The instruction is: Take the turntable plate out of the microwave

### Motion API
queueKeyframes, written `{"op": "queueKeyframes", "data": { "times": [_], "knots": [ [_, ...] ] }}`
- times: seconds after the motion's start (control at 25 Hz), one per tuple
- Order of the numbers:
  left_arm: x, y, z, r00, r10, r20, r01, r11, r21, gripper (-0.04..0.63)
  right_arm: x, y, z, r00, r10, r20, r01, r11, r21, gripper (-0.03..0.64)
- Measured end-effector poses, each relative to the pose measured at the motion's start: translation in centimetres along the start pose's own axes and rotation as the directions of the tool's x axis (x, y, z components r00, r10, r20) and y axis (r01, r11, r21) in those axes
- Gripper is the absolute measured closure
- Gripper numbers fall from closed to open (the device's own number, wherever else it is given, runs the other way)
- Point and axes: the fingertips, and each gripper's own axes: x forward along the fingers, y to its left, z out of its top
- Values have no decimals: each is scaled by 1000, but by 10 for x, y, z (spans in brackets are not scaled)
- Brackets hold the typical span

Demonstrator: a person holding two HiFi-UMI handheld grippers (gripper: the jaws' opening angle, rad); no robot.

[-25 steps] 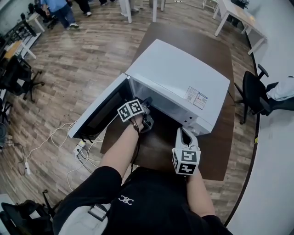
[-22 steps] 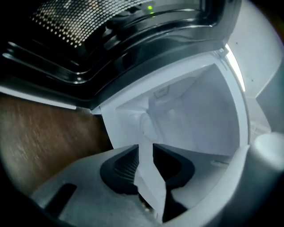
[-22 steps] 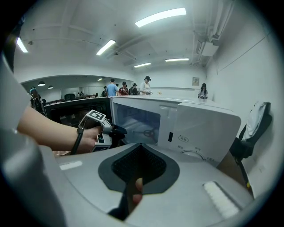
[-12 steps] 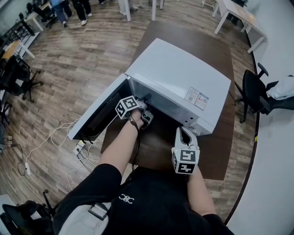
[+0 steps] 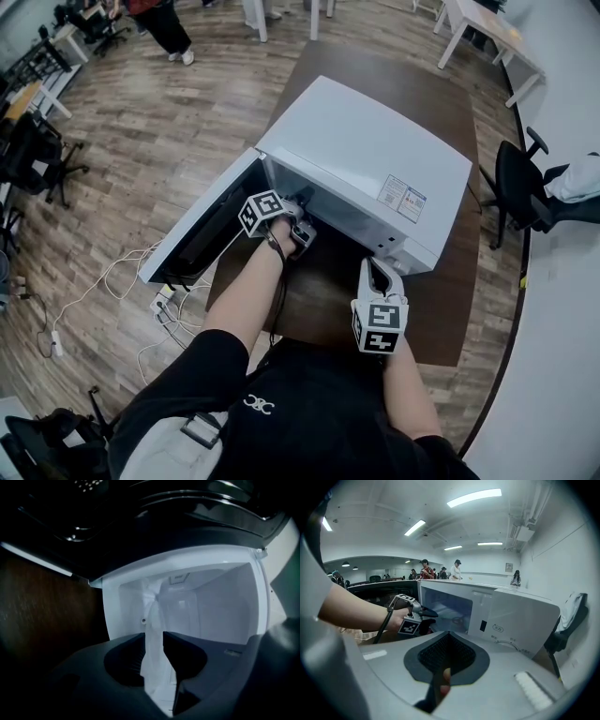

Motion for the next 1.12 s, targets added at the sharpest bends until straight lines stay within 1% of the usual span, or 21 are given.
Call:
{"op": "queueKeyframes", "data": {
  "times": [0.12, 0.28, 0.4, 0.44, 0.56, 0.76, 0.88, 0.96, 1.12],
  "knots": [
    [0, 0, 0, 1000, 4, -3, -4, 1000, -13, 474, 0, 2, -1, 1000, 6, -1, -6, 1000, 0, 607],
    [8, -4, -5, 998, -42, -41, 39, 997, -66, 482, 0, 1, -3, 1000, 7, -4, -7, 1000, -1, 607],
    [20, -11, -14, 995, -53, -89, 48, 997, -52, 457, 0, 0, -3, 1000, 3, -3, -3, 1000, -4, 607],
    [23, -14, -17, 994, -58, -97, 53, 997, -54, 459, 0, 0, -2, 1000, 0, -2, 0, 1000, -5, 607],
    [29, -18, -20, 993, -70, -91, 63, 995, -76, 468, -2, -4, -1, 1000, -12, 2, 12, 1000, -6, 607],
    [39, -21, -25, 990, -114, -83, 102, 985, -138, 474, -4, -12, -3, 999, -33, -3, 33, 999, -10, 607],
    [47, -23, -32, 989, -108, -97, 94, 986, -140, 518, -6, -14, -3, 999, -46, -4, 46, 999, -16, 607],
    [49, -23, -36, 989, -102, -106, 87, 987, -135, 568, -8, -17, -4, 998, -56, -6, 56, 998, -21, 607],
    [48, -25, -38, 984, -147, -103, 134, 983, -122, 568, -8, -23, -4, 997, -73, -6, 73, 997, -23, 607]
  ]
}}
